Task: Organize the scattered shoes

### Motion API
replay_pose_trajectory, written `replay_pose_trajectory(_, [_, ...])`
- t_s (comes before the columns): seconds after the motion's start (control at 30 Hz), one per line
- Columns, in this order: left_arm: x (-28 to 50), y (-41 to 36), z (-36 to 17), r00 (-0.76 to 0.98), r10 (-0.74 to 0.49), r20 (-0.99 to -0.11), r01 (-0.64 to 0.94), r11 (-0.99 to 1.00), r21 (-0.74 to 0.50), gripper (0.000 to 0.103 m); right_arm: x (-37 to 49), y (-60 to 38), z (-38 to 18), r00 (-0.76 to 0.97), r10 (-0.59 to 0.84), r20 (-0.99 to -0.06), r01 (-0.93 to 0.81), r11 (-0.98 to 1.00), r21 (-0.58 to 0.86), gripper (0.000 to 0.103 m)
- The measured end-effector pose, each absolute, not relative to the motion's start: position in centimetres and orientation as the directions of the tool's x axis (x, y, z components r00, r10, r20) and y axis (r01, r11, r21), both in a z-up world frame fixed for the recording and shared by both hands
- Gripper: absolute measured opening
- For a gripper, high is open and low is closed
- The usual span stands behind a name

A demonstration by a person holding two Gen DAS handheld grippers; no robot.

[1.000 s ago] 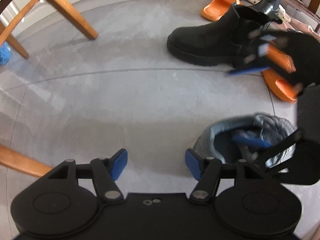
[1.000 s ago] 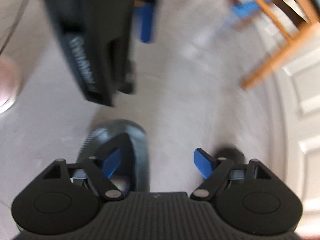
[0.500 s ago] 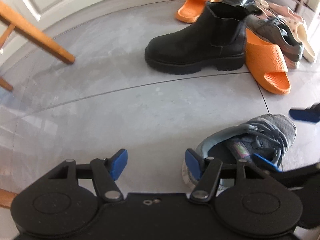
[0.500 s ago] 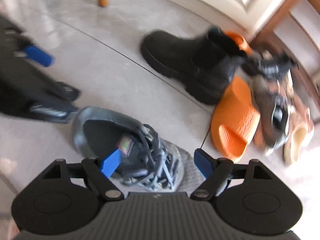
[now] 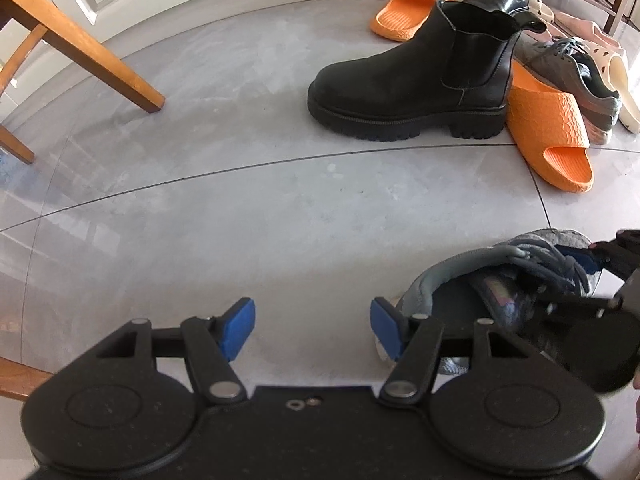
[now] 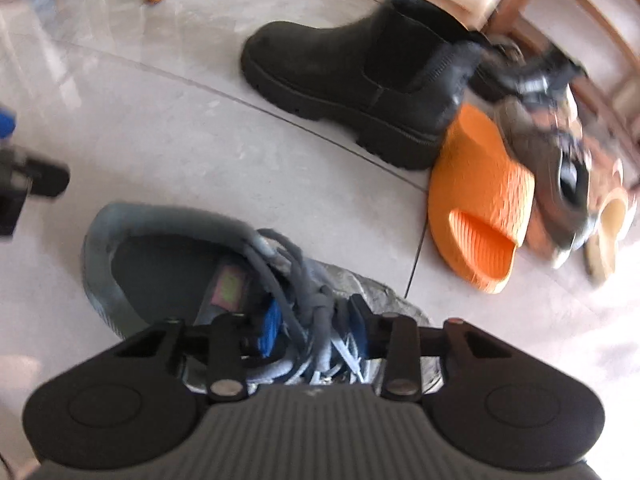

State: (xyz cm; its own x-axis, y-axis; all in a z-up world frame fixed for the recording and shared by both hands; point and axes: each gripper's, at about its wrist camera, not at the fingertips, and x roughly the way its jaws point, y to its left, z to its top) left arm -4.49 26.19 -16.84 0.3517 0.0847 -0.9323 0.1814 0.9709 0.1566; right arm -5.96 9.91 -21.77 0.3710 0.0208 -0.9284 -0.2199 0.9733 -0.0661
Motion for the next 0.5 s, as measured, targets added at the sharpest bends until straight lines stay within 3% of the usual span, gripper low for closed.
replay_pose_trajectory(0.03, [-4.5,26.2,-16.8,0.352,0.085,-0.932,0.180,0.971,0.157,0.064,-5.5,9.5,-21.8,0.353,0.034,-0.935,-0.165,0.986,-0.026,0.032])
replay_pose_trajectory(0.17, [-4.4,26.4,-16.7,0.357,0.089,-0.930,0.175,0.971,0.161,0.064,-3.2,5.7,-22.4,0.199,0.162,-0.967,0.330,0.918,0.221,0.024])
replay_pose_trajectory(0.2, [-4.4,26.4,-16.7,0.359,0.091,-0.929,0.177,0.970,0.164,0.064,-2.7,6.0,-22.4,0.192,0.150,-0.970,0.348,0.914,0.210,0.025])
replay_pose_trajectory(0.23, [-4.4,26.4,-16.6,0.361,0.094,-0.928,0.180,0.969,0.169,0.064,-2.3,6.9,-22.2,0.190,0.117,-0.975,0.287,0.943,0.169,0.030])
replay_pose_trajectory(0.3, [-4.4,26.4,-16.6,0.365,0.102,-0.925,0.183,0.967,0.178,0.064,-2.1,8.8,-21.5,0.184,0.010,-0.983,0.116,0.993,0.032,0.058])
replay_pose_trajectory(0.33, [-4.5,26.4,-16.6,0.364,0.104,-0.925,0.181,0.967,0.180,0.064,-2.3,9.3,-21.2,0.194,-0.026,-0.981,0.050,0.999,-0.017,0.080])
replay_pose_trajectory(0.37, [-4.5,26.5,-16.7,0.362,0.105,-0.926,0.177,0.968,0.179,0.064,-2.6,9.6,-20.8,0.212,-0.038,-0.976,-0.016,0.999,-0.043,0.090])
replay_pose_trajectory(0.5, [-4.7,26.7,-16.8,0.352,0.112,-0.929,0.162,0.971,0.178,0.064,-3.4,9.7,-17.5,0.331,0.077,-0.941,-0.389,0.919,-0.062,0.090])
